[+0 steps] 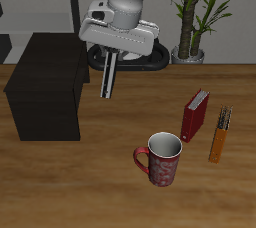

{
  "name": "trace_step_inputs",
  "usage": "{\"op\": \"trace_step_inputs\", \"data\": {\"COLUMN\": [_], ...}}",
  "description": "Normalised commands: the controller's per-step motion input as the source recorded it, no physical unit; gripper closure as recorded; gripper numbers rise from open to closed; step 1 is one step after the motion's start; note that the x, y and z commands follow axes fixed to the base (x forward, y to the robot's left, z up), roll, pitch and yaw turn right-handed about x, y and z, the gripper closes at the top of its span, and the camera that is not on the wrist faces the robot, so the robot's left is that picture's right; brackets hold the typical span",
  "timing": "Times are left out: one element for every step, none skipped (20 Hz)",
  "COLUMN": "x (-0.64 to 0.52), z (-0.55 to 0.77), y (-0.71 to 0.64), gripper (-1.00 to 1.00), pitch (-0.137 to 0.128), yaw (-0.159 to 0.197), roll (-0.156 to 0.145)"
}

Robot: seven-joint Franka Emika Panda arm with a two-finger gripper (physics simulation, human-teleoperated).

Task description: Place the striped book in the top region of the shelf

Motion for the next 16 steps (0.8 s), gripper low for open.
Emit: {"op": "trace_step_inputs", "data": {"x": [-0.06, 0.01, 0.02, -0.02, 0.01, 0.0, -0.01, -0.07, -0.07, 0.0, -0.18, 0.0, -0.08, -0.1, 0.03, -0.07], "z": [-0.17, -0.24, -0.07, -0.32, -0.12, -0.14, -0.22, -0.16, -0.18, 0.0, -0.15, 0.0, -0.07, -0.01, 0.02, 0.02], "y": [0.33, 0.17, -0.02, 0.33, -0.01, -0.1, 0.33, 0.04, 0.13, 0.0, 0.32, 0.0, 0.11, 0.2, -0.1, 0.35], "gripper": [1.0, 1.0, 1.0, 1.0, 1.0, 1.0, 1.0, 1.0, 1.0, 1.0, 1.0, 1.0, 1.0, 1.0, 1.0, 1.0], "pitch": [0.031, 0.082, 0.033, 0.062, 0.002, 0.061, 0.069, 0.0, 0.059, 0.0, 0.003, 0.0, 0.082, -0.019, 0.0, 0.011], "yaw": [0.015, -0.041, 0.001, 0.026, 0.053, -0.037, 0.02, 0.111, 0.019, 0.0, 0.063, 0.0, -0.027, 0.025, 0.0, 0.034], "roll": [0.006, -0.008, -0.024, -0.032, -0.11, -0.09, 0.071, -0.067, -0.021, 0.0, -0.03, 0.0, -0.066, -0.059, 0.0, -0.044]}}
